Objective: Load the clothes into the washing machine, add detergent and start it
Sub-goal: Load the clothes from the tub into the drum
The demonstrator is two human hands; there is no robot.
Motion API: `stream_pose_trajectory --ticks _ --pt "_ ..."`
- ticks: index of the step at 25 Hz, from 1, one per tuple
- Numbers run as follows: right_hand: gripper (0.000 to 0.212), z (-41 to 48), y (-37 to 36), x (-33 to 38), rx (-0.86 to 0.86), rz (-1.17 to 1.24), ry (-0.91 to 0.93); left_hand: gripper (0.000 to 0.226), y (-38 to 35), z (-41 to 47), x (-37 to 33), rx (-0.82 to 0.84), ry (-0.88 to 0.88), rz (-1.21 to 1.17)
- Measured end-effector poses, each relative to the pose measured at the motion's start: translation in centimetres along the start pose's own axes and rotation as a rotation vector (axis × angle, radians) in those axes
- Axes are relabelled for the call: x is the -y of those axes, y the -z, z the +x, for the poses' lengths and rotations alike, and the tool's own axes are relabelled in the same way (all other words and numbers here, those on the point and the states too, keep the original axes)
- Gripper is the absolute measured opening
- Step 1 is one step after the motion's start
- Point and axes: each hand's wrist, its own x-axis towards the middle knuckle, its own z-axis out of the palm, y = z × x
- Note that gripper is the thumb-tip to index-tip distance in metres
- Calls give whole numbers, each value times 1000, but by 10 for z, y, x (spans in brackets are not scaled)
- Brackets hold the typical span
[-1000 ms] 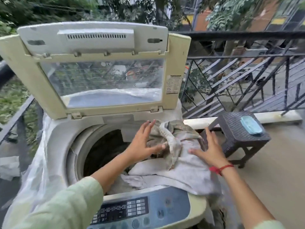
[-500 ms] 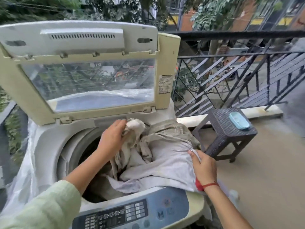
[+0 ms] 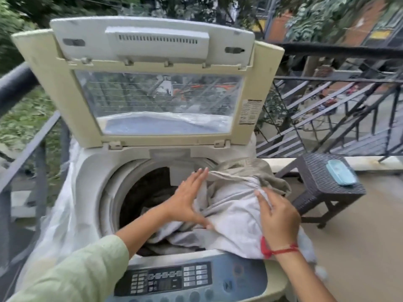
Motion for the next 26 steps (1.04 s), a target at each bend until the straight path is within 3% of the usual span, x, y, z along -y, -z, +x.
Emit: stream_pose_trajectory --ticks 1,3,6,7,11,12,14,16,18,20,21,22,24,25,26 --pt "19 0 0 1 12 -8 5 134 -10 8 -21 -47 -133 -137" --pt "22 9 4 4 34 -35 -1 115 -38 22 -58 -82 -236 -264" --pt "31 35 22 14 53 -86 81 37 -44 36 -93 -296 -153 -352" --pt "36 46 31 22 4 -100 158 27 -30 37 -97 -351 -168 -277" --pt "42 78 38 94 -215 31 440 31 82 4 -70 -762 -526 314" --pt "39 80 29 116 -190 124 468 36 108 -13 -53 -803 -522 383" --pt "39 78 5 145 -27 154 479 42 139 -46 -12 -814 -308 543" --pt "56 65 -26 134 358 -177 428 51 134 -59 29 -613 43 731" --pt "73 37 -56 95 893 -567 358 64 97 -56 58 -120 342 832" --pt "73 0 -75 66 1266 -852 397 61 44 -44 71 315 357 838" --pt "69 -8 -82 58 1358 -872 423 55 21 -35 70 475 335 798" --pt "63 -6 -85 54 1409 -741 405 49 3 -23 67 598 313 770" --pt "51 15 -78 49 1343 -32 167 41 -11 4 53 622 265 696" --pt "48 30 -65 39 1117 186 95 38 -12 16 45 520 232 592" --pt "49 43 -47 22 816 246 82 39 -11 25 38 310 200 433"
